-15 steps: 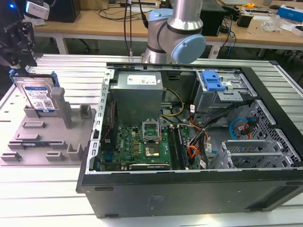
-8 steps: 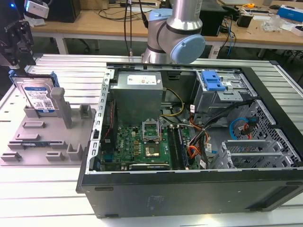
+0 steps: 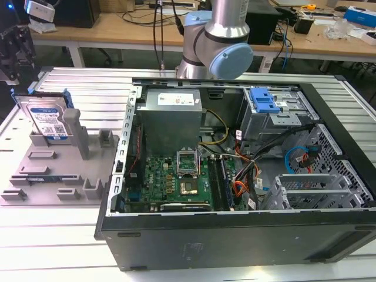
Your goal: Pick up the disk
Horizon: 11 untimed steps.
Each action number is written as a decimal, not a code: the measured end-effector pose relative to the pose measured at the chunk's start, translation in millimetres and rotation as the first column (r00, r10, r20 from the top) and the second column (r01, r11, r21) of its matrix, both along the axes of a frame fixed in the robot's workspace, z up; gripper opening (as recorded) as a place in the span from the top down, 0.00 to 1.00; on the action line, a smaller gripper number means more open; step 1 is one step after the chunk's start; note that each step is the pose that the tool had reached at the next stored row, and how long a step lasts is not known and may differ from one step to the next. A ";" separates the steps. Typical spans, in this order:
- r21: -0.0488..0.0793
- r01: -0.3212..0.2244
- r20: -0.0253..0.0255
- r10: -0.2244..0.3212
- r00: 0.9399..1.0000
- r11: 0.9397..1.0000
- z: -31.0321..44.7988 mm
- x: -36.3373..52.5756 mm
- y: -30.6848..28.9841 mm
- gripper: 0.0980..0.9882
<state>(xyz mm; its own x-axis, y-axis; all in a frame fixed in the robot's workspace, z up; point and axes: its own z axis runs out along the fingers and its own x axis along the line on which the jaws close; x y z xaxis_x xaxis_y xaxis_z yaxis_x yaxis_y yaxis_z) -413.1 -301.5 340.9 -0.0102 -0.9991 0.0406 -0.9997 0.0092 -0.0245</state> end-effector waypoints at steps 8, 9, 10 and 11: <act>0.000 -0.006 -0.003 0.006 1.000 1.000 -2.1 -4.1 -0.3 0.48; 0.000 -0.006 -0.003 0.006 1.000 1.000 -2.7 -1.5 -0.9 0.48; 0.000 -0.006 -0.003 0.006 1.000 1.000 -4.4 -0.5 -0.9 0.48; 0.000 -0.006 -0.004 0.006 1.000 1.000 -8.3 -0.4 -0.9 0.48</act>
